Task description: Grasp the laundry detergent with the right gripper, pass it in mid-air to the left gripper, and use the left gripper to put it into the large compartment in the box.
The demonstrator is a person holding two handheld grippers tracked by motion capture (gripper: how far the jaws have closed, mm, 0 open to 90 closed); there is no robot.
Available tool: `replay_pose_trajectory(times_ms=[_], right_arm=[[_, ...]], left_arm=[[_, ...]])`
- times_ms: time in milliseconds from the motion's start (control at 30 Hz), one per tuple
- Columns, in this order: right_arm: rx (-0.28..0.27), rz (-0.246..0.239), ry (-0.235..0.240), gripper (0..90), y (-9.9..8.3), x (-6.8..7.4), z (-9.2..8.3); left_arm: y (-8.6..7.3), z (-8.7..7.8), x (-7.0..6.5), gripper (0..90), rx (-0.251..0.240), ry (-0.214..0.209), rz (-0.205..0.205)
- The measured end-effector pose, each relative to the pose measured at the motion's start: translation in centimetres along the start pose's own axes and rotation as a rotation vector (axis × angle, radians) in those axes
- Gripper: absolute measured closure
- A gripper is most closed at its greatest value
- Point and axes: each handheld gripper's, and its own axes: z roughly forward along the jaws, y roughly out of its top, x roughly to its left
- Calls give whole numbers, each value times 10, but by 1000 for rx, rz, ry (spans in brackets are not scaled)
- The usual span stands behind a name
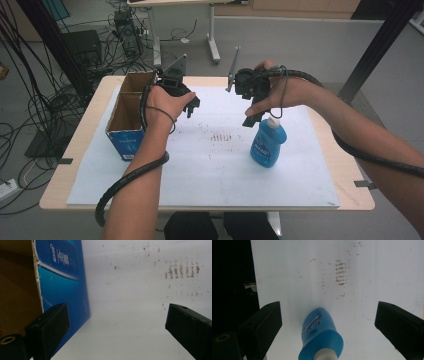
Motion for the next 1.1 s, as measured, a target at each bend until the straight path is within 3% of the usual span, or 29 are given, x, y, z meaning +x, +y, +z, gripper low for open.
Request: replay_pose_trajectory(times_ms=[633, 1100], right_arm=[[6, 7, 0, 72, -7, 3, -1], [2, 57, -8, 72, -39, 3, -13]], left_arm=[[0, -4, -3, 58, -2, 9, 0], [0, -5, -9, 57, -3, 11, 9]])
